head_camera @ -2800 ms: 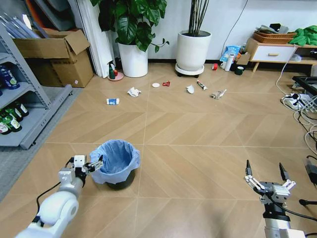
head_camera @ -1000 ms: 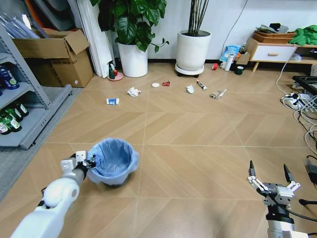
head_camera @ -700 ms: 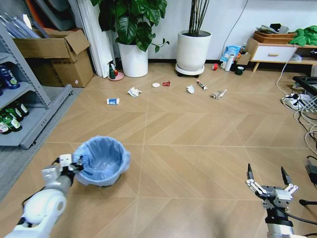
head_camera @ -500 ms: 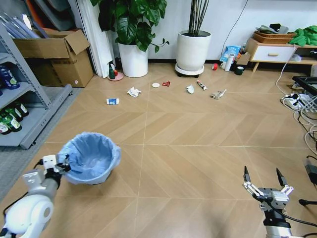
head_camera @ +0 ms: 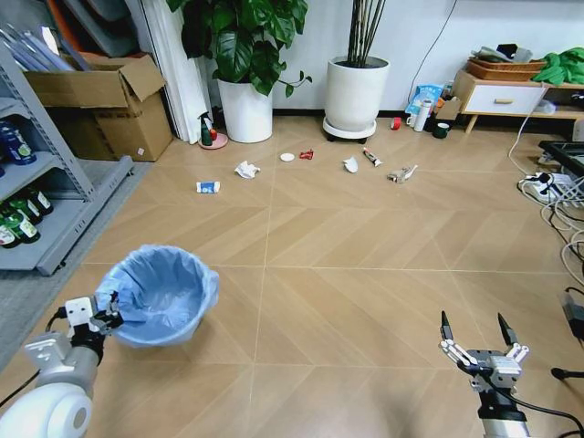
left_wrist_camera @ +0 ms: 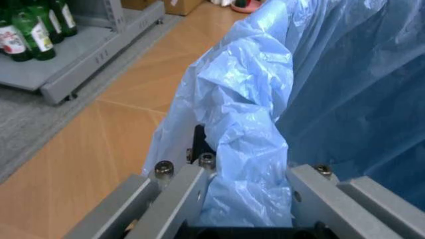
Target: Pick up the trash bin and place the garbage on the floor into it.
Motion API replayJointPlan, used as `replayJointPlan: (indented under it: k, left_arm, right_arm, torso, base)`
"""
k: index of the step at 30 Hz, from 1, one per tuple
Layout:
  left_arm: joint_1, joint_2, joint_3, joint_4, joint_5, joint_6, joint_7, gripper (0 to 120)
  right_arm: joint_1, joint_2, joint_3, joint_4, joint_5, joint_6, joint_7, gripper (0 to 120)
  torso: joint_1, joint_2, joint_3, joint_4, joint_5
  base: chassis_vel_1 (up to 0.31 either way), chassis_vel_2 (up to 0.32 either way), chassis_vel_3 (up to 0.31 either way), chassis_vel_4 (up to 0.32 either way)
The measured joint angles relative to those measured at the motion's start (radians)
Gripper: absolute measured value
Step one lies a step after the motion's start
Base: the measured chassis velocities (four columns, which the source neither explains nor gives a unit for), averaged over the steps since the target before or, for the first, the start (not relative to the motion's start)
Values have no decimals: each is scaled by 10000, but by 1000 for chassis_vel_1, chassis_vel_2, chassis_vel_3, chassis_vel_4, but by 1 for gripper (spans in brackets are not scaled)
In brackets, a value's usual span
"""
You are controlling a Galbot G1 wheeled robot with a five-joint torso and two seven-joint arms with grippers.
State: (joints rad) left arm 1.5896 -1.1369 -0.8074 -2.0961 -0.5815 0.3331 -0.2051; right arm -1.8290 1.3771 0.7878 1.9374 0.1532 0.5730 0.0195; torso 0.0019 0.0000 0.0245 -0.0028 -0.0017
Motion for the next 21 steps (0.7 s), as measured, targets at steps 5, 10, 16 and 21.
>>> replayJointPlan:
  k: [5, 10, 16, 21]
  left_arm:
    - [0, -32, 61, -20, 25, 0, -6, 1]
    - [55, -43, 72, -21, 30, 0, -12, 1]
    - [68, -121, 180, 18, 115, -1, -22, 1]
    - [0, -111, 210, 27, 116, 3, -52, 1]
  right_arm:
    - [1, -1, 46, 13, 0, 11, 1, 100]
    - [42, -2, 81, -10, 0, 34, 14, 100]
    - [137, -5, 77, -50, 0, 35, 30, 100]
    - [171, -12, 81, -72, 1, 36, 41, 100]
  torso:
    - [0, 0, 1, -1, -3]
    - [1, 0, 2, 0, -1]
    - [1, 0, 2, 1, -1]
    - [1, 0, 1, -1, -1]
  base:
    - [-116, 94, 119, -112]
    - [-99, 113, 109, -112]
    - [-68, 84, 60, -92]
    - [-58, 67, 45, -85]
